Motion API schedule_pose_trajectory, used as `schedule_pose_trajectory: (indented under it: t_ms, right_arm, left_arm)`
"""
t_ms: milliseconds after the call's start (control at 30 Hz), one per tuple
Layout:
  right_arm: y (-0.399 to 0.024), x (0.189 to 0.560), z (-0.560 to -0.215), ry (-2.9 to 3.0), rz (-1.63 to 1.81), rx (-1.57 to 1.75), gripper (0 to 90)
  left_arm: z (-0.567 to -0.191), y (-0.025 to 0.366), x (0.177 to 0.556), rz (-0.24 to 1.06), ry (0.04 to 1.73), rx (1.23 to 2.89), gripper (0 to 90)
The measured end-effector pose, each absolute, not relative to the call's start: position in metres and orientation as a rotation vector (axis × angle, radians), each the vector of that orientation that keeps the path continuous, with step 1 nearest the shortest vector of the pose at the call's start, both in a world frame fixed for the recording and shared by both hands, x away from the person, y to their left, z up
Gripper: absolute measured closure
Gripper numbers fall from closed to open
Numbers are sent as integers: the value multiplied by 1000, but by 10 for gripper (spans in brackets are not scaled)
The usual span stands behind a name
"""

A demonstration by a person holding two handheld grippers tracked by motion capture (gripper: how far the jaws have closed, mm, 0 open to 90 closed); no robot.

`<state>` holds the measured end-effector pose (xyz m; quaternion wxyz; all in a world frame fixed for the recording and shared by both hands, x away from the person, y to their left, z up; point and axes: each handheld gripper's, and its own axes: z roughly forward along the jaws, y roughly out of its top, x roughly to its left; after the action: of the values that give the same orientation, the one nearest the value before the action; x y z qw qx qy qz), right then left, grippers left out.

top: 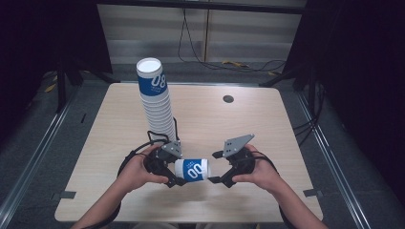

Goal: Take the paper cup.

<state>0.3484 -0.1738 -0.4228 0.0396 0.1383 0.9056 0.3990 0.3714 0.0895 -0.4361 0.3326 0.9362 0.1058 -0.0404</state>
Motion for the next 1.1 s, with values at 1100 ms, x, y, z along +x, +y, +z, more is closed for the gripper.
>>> schedule_pose_trajectory:
  t_ms: [1100]
  right_arm:
    - [-140,355,-405,2953,835,255,145]
  left_arm:
    - [-431,75,374,-107,263,2551,205]
